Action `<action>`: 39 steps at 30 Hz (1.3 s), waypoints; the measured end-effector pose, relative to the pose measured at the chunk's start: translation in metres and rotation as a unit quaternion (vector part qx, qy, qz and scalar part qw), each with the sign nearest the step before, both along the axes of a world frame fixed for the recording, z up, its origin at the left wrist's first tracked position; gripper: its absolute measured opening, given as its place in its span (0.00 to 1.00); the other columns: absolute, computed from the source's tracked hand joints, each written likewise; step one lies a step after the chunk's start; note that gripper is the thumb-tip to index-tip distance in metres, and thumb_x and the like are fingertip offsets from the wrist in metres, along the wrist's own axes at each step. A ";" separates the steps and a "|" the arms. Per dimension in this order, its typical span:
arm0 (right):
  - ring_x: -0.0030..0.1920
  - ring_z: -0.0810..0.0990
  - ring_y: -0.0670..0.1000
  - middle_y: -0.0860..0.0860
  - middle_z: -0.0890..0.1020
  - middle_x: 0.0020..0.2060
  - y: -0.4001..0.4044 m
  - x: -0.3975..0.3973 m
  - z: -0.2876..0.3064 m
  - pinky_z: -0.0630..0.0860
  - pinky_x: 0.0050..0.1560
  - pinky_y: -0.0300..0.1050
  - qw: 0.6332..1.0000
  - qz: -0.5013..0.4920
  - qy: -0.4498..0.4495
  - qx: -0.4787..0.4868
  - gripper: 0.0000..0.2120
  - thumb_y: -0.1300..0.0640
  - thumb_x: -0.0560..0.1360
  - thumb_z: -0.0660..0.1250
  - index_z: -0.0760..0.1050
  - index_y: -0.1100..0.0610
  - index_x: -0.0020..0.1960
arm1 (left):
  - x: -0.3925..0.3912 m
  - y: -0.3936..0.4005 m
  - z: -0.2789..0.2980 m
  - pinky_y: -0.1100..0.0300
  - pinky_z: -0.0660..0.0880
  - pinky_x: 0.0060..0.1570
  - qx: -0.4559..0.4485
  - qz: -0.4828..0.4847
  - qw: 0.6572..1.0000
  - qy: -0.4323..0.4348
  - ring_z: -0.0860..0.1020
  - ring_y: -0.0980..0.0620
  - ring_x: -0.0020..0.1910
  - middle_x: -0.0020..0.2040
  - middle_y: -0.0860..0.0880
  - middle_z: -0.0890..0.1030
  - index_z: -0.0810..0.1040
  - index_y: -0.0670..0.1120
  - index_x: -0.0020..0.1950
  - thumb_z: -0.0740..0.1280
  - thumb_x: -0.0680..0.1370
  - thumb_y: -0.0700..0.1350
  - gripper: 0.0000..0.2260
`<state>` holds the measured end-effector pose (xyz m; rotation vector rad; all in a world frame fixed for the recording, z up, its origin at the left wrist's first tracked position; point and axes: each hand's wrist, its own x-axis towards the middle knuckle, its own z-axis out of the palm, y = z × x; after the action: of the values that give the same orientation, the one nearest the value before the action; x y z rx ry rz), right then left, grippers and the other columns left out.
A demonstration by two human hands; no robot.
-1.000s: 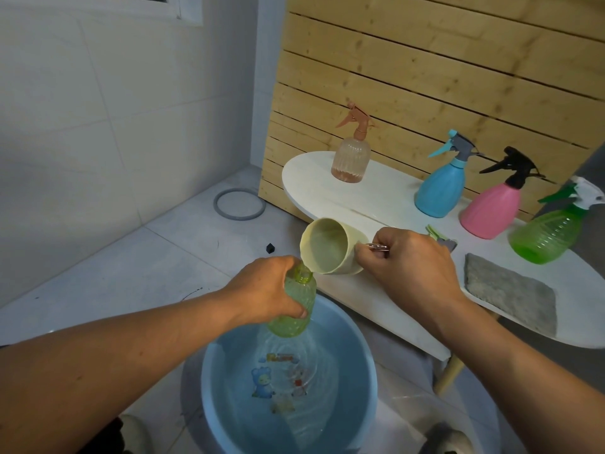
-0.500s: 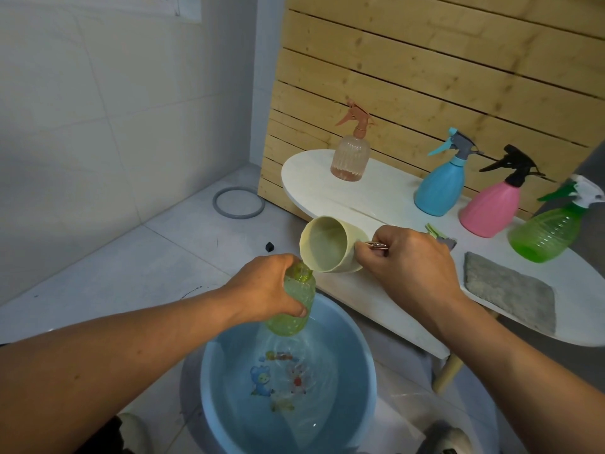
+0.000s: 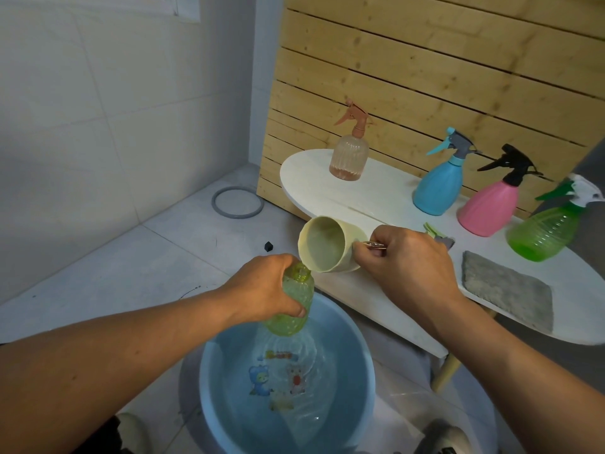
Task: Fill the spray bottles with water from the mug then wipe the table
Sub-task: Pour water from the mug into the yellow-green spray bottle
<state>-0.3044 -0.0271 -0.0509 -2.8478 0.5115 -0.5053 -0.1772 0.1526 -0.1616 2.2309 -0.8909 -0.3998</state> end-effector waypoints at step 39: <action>0.30 0.71 0.49 0.47 0.72 0.26 -0.007 0.002 -0.008 0.61 0.30 0.40 0.997 0.026 -0.037 -0.056 0.18 0.47 0.77 0.65 0.65 0.50 0.31 | -0.001 -0.001 -0.001 0.63 0.78 0.44 -0.003 0.004 1.000 0.004 0.80 0.58 0.48 0.50 0.59 0.81 0.78 0.56 0.62 0.84 0.64 0.56 0.30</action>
<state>-0.3027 -0.0337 -0.0592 -2.9264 0.4068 -0.6462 -0.1784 0.1513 -0.1626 2.2253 -0.8771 -0.4010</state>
